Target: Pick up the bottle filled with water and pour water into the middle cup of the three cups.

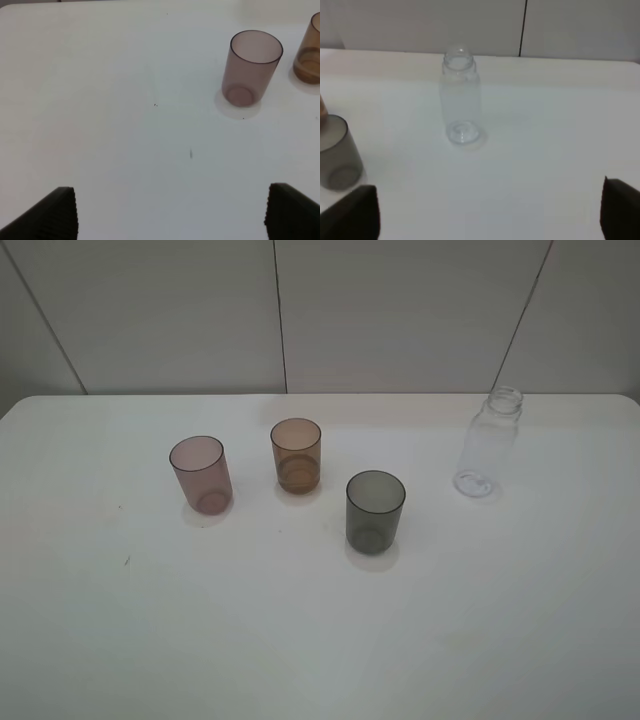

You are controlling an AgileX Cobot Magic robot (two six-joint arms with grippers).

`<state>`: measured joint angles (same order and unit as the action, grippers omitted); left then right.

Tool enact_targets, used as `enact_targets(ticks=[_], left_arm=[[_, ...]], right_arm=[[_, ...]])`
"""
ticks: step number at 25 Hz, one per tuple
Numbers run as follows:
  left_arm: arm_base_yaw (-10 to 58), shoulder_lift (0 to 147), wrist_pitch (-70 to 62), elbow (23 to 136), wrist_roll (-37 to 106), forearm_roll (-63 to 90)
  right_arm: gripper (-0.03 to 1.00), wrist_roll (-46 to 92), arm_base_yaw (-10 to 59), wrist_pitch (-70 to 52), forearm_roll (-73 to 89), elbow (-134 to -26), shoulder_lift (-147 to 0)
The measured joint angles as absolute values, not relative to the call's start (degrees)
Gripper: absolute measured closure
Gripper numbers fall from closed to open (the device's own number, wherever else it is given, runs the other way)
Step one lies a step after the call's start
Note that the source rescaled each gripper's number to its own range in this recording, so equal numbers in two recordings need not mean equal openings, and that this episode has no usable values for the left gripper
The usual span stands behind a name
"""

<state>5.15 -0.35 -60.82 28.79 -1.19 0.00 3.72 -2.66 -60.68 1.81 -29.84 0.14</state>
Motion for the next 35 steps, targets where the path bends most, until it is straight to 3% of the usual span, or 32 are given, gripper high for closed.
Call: enact_targets(ticks=[35], left_arm=[[5.2,-0.3,-60.8,28.8,-1.2,0.0]], right_arm=[[-0.03,3.6,-2.7,-60.7,1.8,-29.8,0.1]])
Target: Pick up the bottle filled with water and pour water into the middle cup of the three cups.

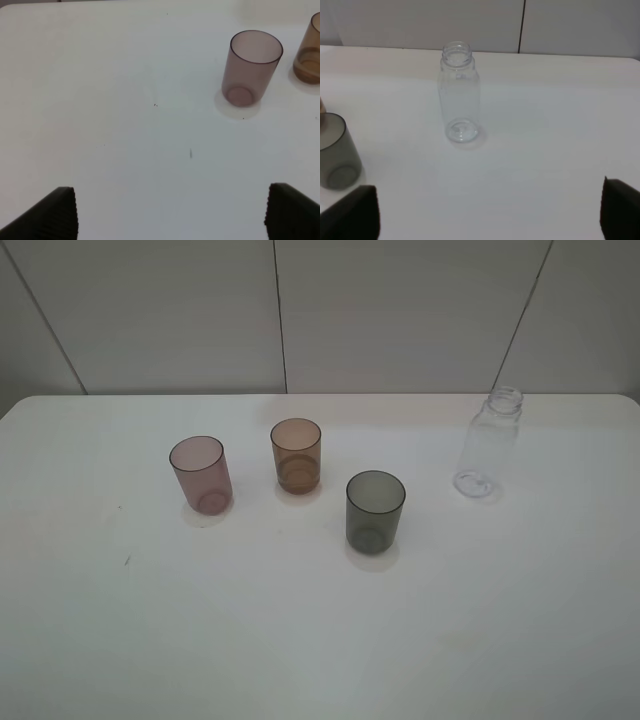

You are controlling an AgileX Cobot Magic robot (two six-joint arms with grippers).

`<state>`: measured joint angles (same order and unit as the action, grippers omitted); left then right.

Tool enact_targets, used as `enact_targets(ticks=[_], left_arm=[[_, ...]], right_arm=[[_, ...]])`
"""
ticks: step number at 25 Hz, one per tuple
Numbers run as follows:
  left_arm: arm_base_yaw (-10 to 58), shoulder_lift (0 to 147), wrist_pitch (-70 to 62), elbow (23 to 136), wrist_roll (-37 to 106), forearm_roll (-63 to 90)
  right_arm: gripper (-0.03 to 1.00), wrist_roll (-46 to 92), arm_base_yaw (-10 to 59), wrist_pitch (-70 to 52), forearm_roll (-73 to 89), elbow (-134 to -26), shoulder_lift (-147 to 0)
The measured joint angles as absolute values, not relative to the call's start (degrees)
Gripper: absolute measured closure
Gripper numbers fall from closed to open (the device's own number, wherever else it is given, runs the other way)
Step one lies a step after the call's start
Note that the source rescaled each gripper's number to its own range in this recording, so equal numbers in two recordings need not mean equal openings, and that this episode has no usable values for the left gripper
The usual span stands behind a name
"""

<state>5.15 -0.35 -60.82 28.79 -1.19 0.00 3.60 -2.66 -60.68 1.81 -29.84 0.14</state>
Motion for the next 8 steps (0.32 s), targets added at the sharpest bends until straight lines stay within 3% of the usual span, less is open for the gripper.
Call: enact_targets(ticks=[8], left_arm=[[5.2,-0.3,-60.8,28.8,-1.2,0.0]], right_arm=[[-0.03,3.6,-2.7,-60.7,1.8,-29.8,0.1]])
